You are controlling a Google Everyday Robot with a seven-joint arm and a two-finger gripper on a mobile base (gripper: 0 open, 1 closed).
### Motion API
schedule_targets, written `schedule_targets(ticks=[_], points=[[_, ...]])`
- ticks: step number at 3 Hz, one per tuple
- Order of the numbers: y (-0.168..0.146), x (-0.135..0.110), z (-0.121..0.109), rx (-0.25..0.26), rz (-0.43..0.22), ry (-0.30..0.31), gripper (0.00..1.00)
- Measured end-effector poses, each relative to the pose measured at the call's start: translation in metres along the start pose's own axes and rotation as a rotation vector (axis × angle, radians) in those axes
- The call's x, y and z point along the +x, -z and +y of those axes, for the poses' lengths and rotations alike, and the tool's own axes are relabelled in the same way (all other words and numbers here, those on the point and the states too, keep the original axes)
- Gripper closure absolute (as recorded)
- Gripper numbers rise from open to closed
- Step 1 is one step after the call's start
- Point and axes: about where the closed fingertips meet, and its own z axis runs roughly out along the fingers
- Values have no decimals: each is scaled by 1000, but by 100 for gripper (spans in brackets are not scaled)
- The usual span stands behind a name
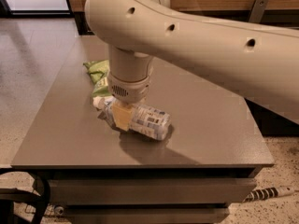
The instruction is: Place blue plastic bottle upright
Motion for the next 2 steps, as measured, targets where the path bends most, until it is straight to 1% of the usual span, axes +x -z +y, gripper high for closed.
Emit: schedule_targets(ticks=[1, 2], points=[[31, 8, -26, 53, -86, 3, 100], [60, 19, -49, 87, -218, 6, 100]])
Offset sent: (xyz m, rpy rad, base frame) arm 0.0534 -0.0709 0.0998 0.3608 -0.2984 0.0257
